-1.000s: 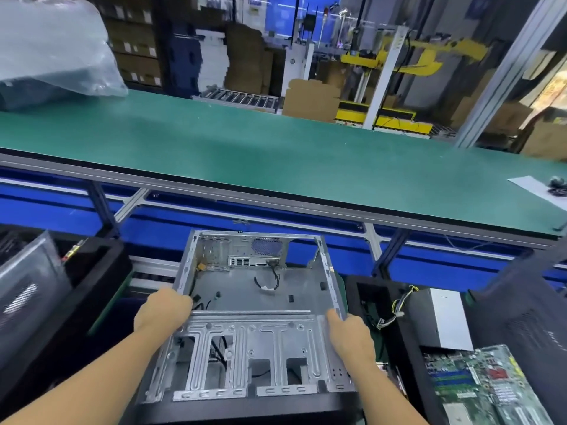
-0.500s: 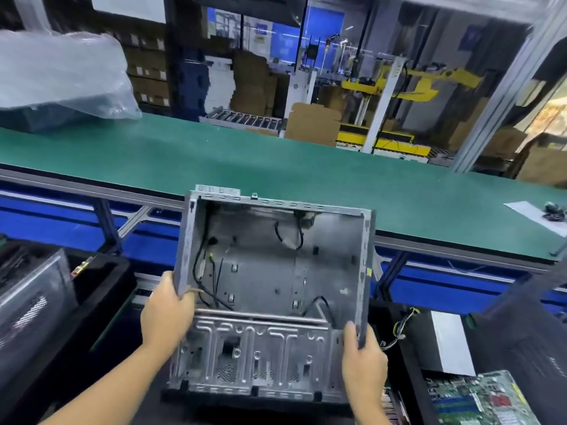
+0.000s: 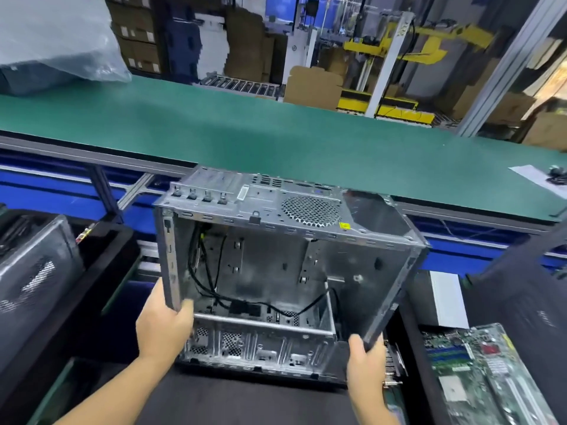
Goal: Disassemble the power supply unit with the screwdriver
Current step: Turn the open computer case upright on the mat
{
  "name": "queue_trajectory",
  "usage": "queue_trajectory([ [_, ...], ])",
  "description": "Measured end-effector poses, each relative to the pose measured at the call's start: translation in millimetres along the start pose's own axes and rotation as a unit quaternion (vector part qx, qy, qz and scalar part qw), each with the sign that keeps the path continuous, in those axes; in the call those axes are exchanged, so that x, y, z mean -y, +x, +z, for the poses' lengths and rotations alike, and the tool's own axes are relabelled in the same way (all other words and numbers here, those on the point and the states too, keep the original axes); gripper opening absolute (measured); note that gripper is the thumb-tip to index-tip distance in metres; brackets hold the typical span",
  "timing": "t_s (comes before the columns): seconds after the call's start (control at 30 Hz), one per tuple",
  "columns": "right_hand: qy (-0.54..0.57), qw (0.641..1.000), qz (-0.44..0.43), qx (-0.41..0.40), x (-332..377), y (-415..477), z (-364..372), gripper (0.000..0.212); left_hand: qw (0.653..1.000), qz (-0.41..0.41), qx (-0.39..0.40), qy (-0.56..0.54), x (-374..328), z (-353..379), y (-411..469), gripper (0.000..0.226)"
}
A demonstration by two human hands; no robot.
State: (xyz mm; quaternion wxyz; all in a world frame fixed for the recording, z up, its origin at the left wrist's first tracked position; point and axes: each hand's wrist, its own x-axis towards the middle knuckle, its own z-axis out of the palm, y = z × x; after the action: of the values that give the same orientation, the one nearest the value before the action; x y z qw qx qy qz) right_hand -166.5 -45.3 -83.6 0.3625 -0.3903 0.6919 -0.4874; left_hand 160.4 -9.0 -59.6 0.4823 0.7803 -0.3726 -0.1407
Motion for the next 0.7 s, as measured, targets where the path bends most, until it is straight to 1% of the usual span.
queue_trajectory([
  [0.07, 0.002, 1.000, 0.001, -0.006, -2, -5, -3, 0.030, 1.000, -0.002, -0.004, 0.019, 4, -3, -5, 0.031],
  [0.1, 0.001, 1.000, 0.004, -0.004, -3, -8, -4, 0.027, 1.000, -0.007, -0.004, 0.028, 5, -4, -8, 0.027],
  [0.17, -0.002, 1.000, 0.010, -0.001, -6, -13, -6, 0.026, 0.998, -0.021, 0.007, 0.052, 8, -8, -13, 0.019],
  [0.2, -0.004, 1.000, 0.016, 0.000, -7, -15, -7, 0.027, 0.997, -0.032, 0.016, 0.072, 11, -10, -16, 0.010],
  [0.23, -0.006, 1.000, 0.026, 0.004, -9, -18, -9, 0.025, 0.995, -0.044, 0.026, 0.087, 13, -12, -18, 0.010],
  [0.27, -0.008, 0.999, 0.038, 0.011, -11, -22, -10, 0.024, 0.993, -0.051, 0.034, 0.101, 18, -14, -22, 0.023],
  [0.3, -0.014, 0.998, 0.049, 0.019, -13, -25, -12, 0.027, 0.991, -0.052, 0.042, 0.119, 23, -17, -25, 0.033],
  [0.37, -0.033, 0.997, 0.060, 0.033, -18, -31, -17, 0.033, 0.984, -0.069, 0.062, 0.150, 28, -21, -30, 0.044],
  [0.43, -0.048, 0.995, 0.070, 0.048, -16, -36, -20, 0.029, 0.973, -0.116, 0.105, 0.171, 27, -25, -31, 0.051],
  [0.5, -0.059, 0.991, 0.104, 0.065, -9, -35, -22, 0.022, 0.959, -0.144, 0.147, 0.195, 20, -28, -28, 0.056],
  [0.6, -0.081, 0.979, 0.159, 0.096, -6, -31, -26, 0.024, 0.942, -0.171, 0.188, 0.219, 10, -32, -25, 0.071],
  [0.7, -0.088, 0.971, 0.195, 0.104, -6, -32, -24, 0.026, 0.938, -0.186, 0.200, 0.216, 8, -33, -24, 0.067],
])
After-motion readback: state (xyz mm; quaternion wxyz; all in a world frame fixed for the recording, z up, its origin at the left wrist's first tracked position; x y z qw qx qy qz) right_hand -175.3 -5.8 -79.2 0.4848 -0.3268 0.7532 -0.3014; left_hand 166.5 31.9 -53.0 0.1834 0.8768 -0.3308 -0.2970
